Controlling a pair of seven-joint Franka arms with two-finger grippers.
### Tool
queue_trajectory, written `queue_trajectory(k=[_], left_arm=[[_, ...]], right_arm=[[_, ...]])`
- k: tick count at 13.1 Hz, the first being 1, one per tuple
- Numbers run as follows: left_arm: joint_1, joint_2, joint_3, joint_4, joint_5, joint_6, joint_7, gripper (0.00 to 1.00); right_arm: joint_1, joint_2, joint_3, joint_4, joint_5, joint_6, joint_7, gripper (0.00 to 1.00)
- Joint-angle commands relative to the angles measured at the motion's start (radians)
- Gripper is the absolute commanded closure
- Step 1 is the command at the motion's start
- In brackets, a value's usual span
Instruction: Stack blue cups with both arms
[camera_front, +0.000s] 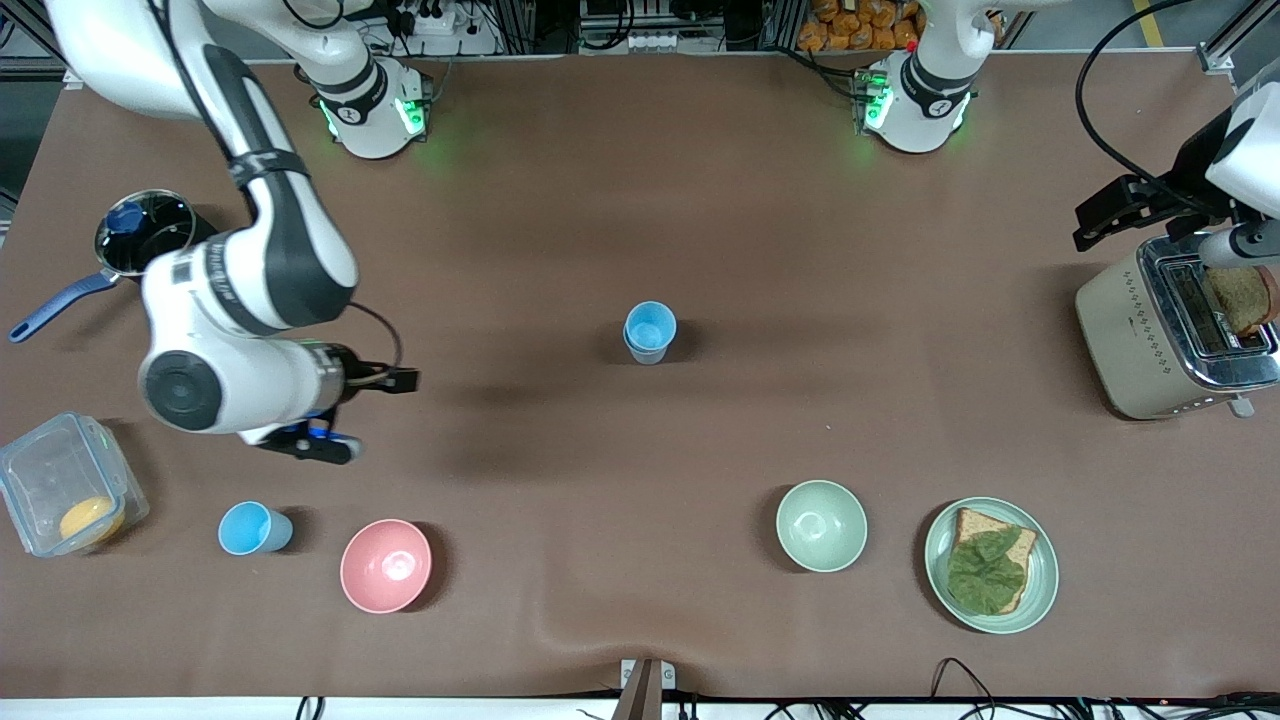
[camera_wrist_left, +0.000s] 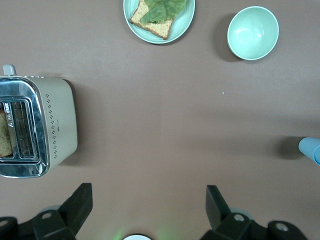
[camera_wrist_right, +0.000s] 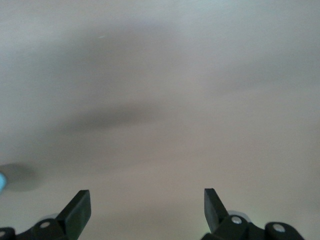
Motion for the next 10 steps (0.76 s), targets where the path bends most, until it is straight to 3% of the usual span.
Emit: queue_trajectory(k=[1, 4, 6, 8, 10], left_arm=[[-0.005, -0.013, -0.005, -0.017, -0.02, -0.012, -0.018, 0.0], [-0.005, -0.013, -0.016, -0.026, -0.021, -0.012, -0.02, 0.0], [-0.001, -0.032, -0.016, -0.047, -0.021, -0.009, -0.02, 0.0], [-0.004, -0.033, -0.017, -0.047, -0.021, -0.008, -0.02, 0.0], [-0.002, -0.032, -0.017, -0.046, -0.02, 0.001, -0.018, 0.0]], right_arm=[[-0.046, -0.162, 0.02, -0.185, -0.044, 0.113, -0.033, 0.0], [-0.101, -0.293, -0.009, -0.305, -0.046, 0.216, -0.255, 0.0], [-0.103, -0.348, -0.079, -0.296, -0.039, 0.151, -0.41, 0.0], [-0.062, -0.397, -0.151, -0.285, -0.023, 0.101, -0.44, 0.0], [-0.041, -0.426, -0.162, -0.252, -0.016, 0.088, -0.455, 0.0]])
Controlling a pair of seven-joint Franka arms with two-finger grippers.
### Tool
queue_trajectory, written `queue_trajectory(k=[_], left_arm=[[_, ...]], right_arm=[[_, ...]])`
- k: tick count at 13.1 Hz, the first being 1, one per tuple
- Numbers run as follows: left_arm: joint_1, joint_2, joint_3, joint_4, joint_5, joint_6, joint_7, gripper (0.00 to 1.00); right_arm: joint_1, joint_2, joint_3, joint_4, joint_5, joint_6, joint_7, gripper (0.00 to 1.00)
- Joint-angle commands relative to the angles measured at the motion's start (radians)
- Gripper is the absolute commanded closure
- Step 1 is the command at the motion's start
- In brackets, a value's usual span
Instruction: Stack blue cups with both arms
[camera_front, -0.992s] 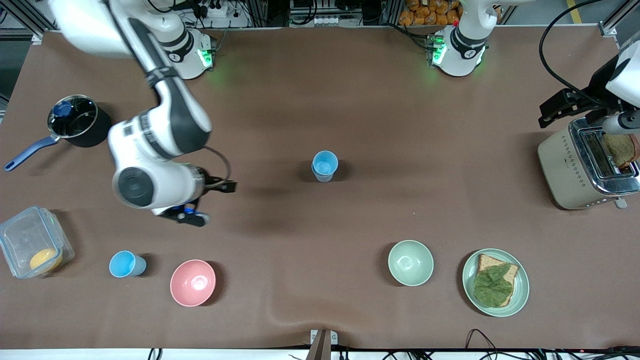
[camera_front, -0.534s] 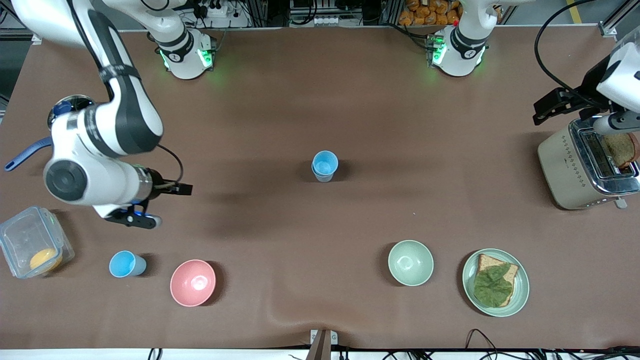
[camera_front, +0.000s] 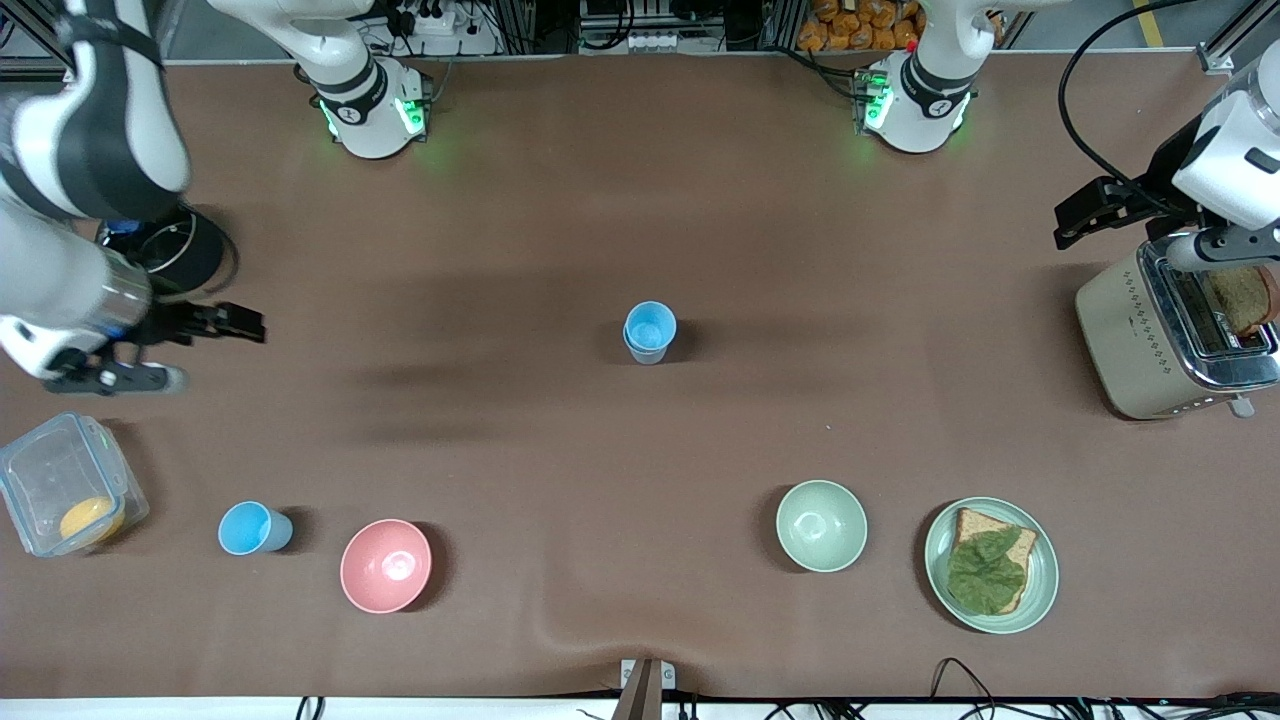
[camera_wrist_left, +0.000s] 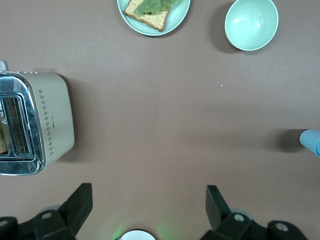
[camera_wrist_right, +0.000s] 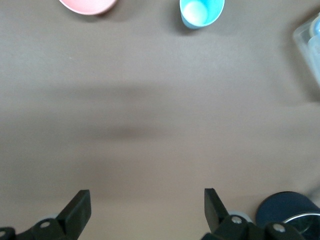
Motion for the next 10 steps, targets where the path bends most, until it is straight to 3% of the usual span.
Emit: queue_trajectory(k=[1, 4, 10], left_arm=[[0.004, -0.027, -0.003, -0.023, -0.02, 0.008, -0.016, 0.0], [0.005, -0.027, -0.002, -0.02, -0.02, 0.008, -0.016, 0.0], [0.005, -0.02, -0.002, -0.009, -0.018, 0.008, -0.004, 0.0]], right_arm=[[0.04, -0.048, -0.018, 0.045, 0.01, -0.067, -0.012, 0.0], [0.037, -0.045, -0.03, 0.171, 0.011, -0.221, -0.012, 0.0], [0.035, -0.051, -0.065, 0.201, 0.016, -0.238, -0.008, 0.0]])
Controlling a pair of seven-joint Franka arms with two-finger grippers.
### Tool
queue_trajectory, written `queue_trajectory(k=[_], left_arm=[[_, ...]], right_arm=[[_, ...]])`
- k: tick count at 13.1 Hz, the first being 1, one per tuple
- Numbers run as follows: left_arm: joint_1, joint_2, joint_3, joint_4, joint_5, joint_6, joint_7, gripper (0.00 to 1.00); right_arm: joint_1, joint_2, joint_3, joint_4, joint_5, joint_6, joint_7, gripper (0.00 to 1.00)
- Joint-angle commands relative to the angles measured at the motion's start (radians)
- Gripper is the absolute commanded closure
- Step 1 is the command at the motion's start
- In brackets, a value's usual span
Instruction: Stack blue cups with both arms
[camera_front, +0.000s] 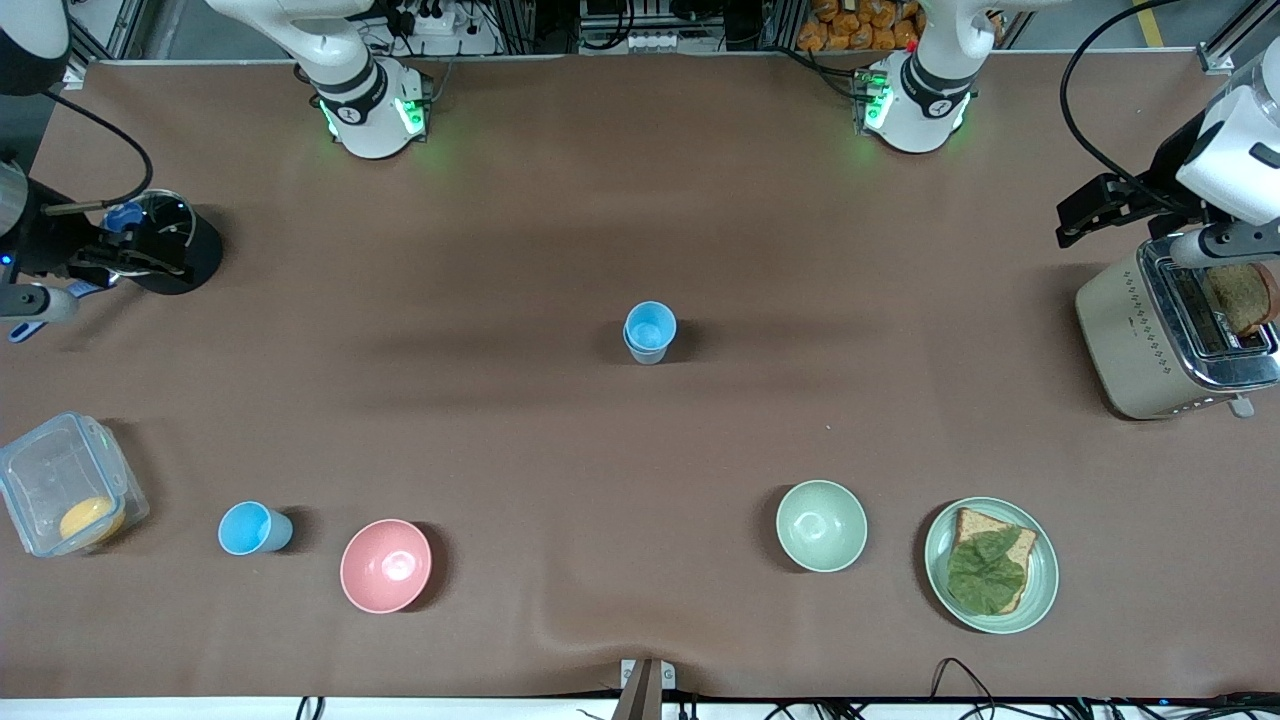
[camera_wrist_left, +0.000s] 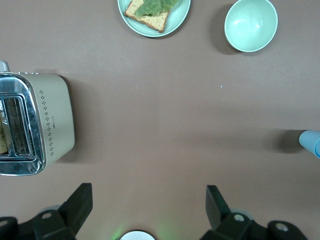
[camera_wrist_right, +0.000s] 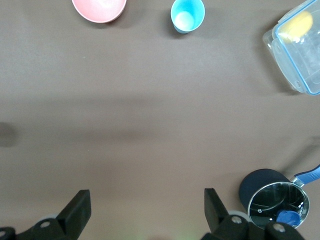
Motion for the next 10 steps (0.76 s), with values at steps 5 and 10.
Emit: queue_trajectory(k=[5, 10], left_arm=[[-0.002, 0.011, 0.001, 0.049, -0.007, 0.006, 0.028, 0.0], [0.004, 0.013, 0.004, 0.051, -0.004, 0.005, 0.03, 0.0]], right_arm=[[0.008, 0.0, -0.045, 0.021, 0.053, -0.015, -0.005, 0.0], [0.009, 0.0, -0.044, 0.018, 0.053, -0.032, 0.005, 0.0]])
